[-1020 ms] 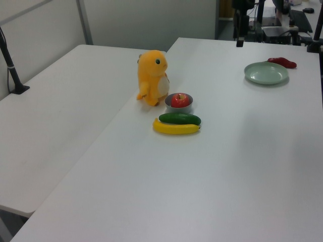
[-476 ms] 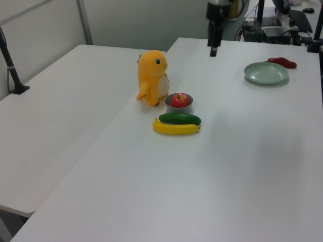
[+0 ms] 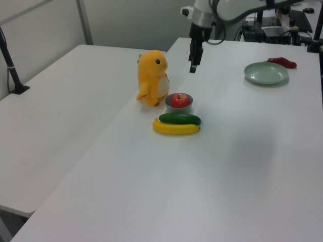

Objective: Red apple placed in the center of the desktop
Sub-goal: 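Move the open gripper toward the red apple in the grey bowl, then lower the gripper around the red apple and close on it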

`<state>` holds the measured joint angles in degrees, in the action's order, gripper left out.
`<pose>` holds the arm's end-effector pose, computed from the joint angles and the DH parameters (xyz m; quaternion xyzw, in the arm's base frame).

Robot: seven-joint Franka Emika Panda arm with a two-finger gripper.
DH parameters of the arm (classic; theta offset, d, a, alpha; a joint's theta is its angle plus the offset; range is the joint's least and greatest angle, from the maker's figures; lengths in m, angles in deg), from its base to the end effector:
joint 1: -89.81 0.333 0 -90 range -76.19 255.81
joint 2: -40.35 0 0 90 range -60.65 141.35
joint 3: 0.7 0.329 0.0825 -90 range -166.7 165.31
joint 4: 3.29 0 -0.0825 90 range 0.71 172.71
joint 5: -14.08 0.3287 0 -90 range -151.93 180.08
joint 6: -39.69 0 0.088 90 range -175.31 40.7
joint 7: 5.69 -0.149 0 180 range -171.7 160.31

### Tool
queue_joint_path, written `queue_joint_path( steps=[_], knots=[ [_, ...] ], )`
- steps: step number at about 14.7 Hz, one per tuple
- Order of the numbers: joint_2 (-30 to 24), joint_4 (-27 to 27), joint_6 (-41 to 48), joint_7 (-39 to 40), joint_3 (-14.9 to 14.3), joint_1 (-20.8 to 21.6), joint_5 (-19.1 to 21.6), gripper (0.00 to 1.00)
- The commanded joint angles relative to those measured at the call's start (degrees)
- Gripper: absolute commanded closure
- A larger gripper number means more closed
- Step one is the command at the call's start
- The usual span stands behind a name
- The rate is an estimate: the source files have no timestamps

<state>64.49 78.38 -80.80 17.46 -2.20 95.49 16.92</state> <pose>0.6692 0.0561 0.4676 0.9654 0.2266 0.1290 0.0037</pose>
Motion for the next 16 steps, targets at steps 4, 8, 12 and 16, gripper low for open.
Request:
queue_joint_path(
  steps=[4, 8, 12, 16],
  knots=[
    [7.1, -1.2, -8.0, -1.1, -0.6, 1.0, -0.6, 0.0],
    [8.5, 0.3, -11.1, -1.2, -0.6, 2.1, -0.6, 0.0],
    [10.3, 0.4, -13.1, -1.8, -0.6, 2.8, -0.8, 0.0],
    [11.5, 0.5, -14.9, -4.5, -0.5, 3.1, -3.8, 0.0]
  ],
)
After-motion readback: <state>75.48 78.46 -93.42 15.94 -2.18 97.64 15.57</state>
